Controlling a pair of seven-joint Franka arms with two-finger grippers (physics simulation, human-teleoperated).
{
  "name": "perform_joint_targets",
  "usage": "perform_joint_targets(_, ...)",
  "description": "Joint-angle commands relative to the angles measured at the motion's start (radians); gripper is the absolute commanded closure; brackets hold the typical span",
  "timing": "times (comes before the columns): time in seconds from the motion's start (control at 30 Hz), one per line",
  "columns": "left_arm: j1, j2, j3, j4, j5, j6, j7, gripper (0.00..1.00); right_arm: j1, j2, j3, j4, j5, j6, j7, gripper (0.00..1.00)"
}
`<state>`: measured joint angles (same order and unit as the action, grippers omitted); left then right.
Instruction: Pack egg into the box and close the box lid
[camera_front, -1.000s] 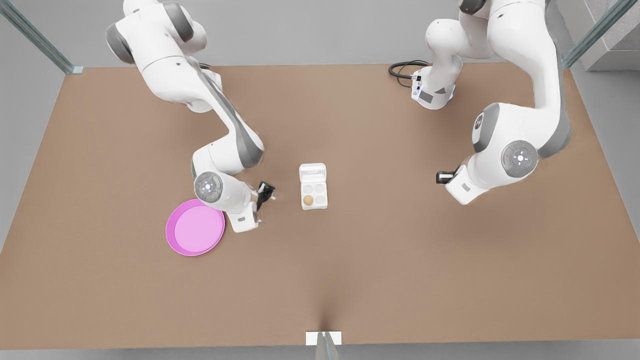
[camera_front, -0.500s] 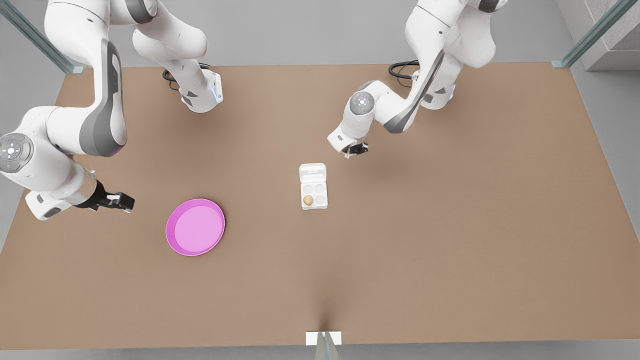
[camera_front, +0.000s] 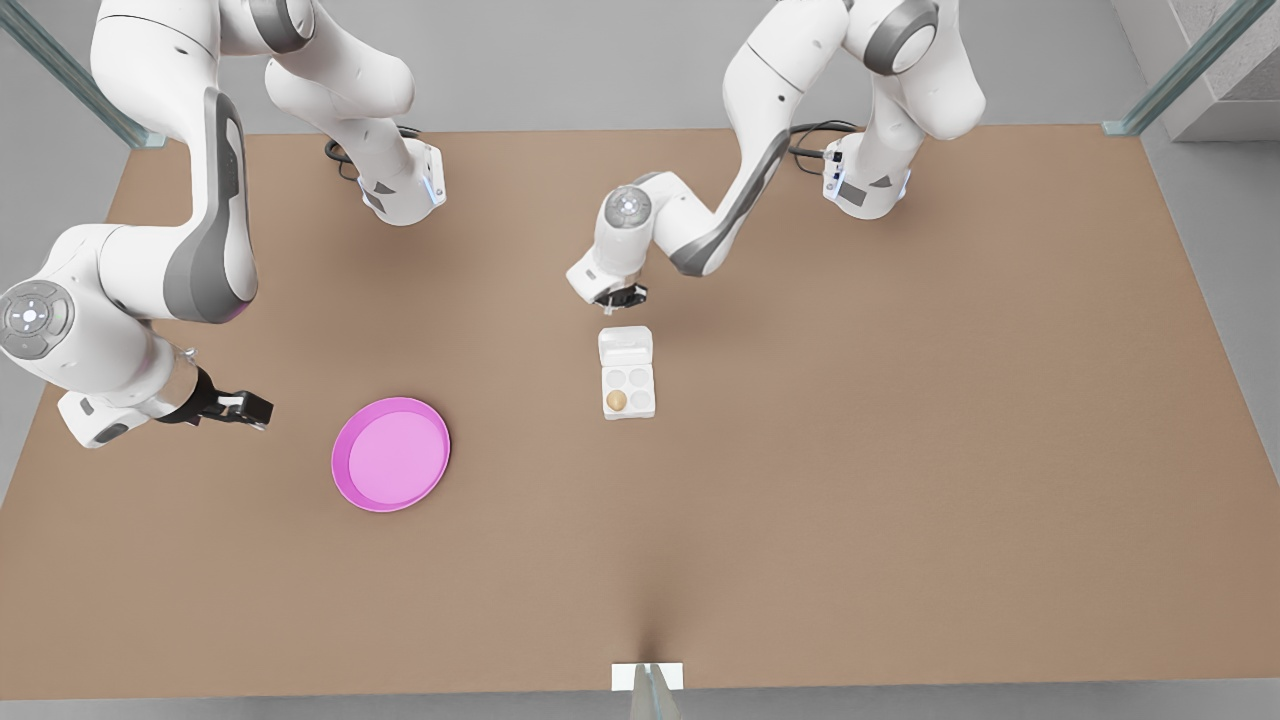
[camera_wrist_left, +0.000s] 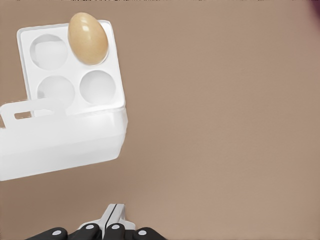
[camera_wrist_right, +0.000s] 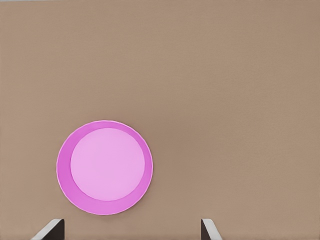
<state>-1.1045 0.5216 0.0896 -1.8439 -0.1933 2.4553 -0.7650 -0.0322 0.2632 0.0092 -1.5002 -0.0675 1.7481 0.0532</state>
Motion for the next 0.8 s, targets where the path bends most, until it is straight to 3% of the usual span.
perform_joint_targets(0.0,0.000,0.000,0.001,0.000,0.000,-0.004,0.001,0.79,0.000,0.001,0.000,0.000,0.000,0.001,-0.001,0.00)
perform_joint_targets(0.37,0.003,-0.009,0.027,-0.017,0.015,-0.039,0.075,0.79,0.003,0.005,0.002,0.002,0.002,0.001,0.001,0.00)
perform_joint_targets(0.77,0.023,0.055,0.064,0.118,0.017,-0.052,0.119,0.79,0.003,0.005,0.002,0.003,0.005,0.010,0.010,0.00)
